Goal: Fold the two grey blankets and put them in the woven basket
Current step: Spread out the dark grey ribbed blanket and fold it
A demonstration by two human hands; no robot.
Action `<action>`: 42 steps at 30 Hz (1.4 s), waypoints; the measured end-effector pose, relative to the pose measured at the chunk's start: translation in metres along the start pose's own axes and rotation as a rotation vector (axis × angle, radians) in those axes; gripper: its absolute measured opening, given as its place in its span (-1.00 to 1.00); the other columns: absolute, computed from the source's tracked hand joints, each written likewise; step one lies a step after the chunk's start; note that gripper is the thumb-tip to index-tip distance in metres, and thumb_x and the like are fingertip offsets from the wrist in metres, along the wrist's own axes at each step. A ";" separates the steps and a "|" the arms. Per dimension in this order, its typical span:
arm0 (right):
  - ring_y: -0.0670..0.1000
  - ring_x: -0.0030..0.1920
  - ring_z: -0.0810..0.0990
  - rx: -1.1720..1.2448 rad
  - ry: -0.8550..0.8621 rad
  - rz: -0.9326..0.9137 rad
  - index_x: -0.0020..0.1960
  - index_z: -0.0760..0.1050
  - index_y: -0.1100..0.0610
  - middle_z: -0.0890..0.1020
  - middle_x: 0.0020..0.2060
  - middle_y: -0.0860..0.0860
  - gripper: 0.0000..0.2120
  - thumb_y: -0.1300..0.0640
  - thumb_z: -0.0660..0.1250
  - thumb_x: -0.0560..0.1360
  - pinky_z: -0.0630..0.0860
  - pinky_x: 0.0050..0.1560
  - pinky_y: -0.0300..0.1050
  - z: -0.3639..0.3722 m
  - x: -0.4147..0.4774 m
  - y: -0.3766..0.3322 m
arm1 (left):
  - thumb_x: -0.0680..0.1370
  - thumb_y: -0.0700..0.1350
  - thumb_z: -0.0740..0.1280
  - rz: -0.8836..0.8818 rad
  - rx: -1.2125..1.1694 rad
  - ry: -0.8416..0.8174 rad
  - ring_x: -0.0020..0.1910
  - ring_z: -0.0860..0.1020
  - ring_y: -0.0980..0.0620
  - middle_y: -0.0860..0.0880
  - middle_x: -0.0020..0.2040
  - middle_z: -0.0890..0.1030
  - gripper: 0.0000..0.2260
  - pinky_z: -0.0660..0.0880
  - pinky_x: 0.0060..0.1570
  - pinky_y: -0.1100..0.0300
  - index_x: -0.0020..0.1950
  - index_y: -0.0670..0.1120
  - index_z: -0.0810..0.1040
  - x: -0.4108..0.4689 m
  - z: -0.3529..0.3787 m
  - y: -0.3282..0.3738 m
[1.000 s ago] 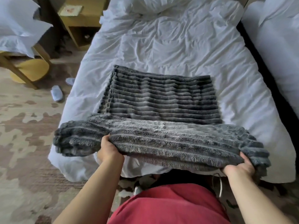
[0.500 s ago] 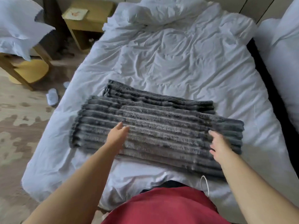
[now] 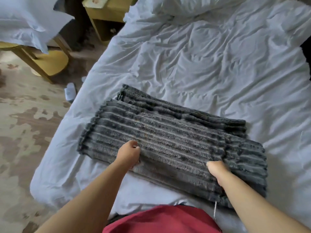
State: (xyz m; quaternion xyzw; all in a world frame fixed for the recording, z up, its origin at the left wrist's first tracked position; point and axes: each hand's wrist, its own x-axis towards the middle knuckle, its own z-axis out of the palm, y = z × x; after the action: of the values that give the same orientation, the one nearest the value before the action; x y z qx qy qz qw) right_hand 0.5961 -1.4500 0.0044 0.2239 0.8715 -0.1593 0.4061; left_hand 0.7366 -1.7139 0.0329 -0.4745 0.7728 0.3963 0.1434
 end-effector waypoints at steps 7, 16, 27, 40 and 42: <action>0.20 0.53 -0.06 -0.350 0.113 -0.262 0.55 -0.11 -0.10 -0.15 0.55 0.08 -0.38 -0.17 0.07 0.59 0.10 0.48 0.16 0.060 -0.039 -0.115 | 0.57 -0.09 0.20 0.277 0.328 0.044 0.29 0.46 -0.08 -0.07 0.54 0.17 -0.54 0.46 0.25 -0.03 0.48 0.06 0.30 0.088 -0.066 0.020; 0.03 0.54 -0.25 -0.579 0.222 -0.738 0.54 -0.23 -0.16 -0.20 0.56 -0.02 -0.38 -0.32 -0.16 0.56 -0.33 0.47 0.04 0.172 -0.013 -0.212 | 0.55 0.33 -0.03 0.443 0.588 0.036 0.55 -0.08 0.01 0.05 0.58 0.01 -0.47 -0.20 0.47 -0.16 0.51 0.28 0.04 0.247 -0.086 -0.046; 0.32 0.40 0.28 -0.439 0.692 -0.954 0.44 0.24 0.19 0.39 0.36 0.34 -0.39 -0.09 0.03 0.48 0.06 0.39 0.17 0.259 0.084 -0.202 | 0.48 0.19 0.09 0.720 0.348 0.431 0.42 0.27 -0.20 -0.19 0.43 0.38 -0.44 0.16 0.33 -0.26 0.43 0.00 0.30 0.316 0.001 -0.118; 0.24 0.45 0.27 -0.441 0.529 -0.900 0.49 0.27 0.11 0.35 0.43 0.20 -0.38 -0.15 0.00 0.51 0.05 0.44 0.13 0.248 0.070 -0.203 | 0.50 0.21 0.00 0.595 0.443 0.348 0.44 0.27 -0.17 -0.15 0.44 0.36 -0.41 0.12 0.38 -0.17 0.46 -0.01 0.34 0.301 -0.010 -0.105; 0.14 0.53 0.09 -0.447 0.381 -0.894 0.54 0.12 0.02 0.19 0.52 0.11 -0.39 -0.19 -0.03 0.55 -0.08 0.50 0.08 0.229 0.056 -0.204 | 0.52 0.23 -0.05 0.469 0.544 0.277 0.50 0.16 -0.09 -0.09 0.51 0.27 -0.42 0.00 0.44 -0.17 0.51 0.07 0.24 0.283 -0.024 -0.085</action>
State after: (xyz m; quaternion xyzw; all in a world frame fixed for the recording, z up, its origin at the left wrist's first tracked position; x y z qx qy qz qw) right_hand 0.6037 -1.7141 -0.1609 -0.2362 0.9528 -0.0840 0.1709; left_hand 0.6684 -1.9274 -0.1615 -0.2785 0.9493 0.1309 0.0639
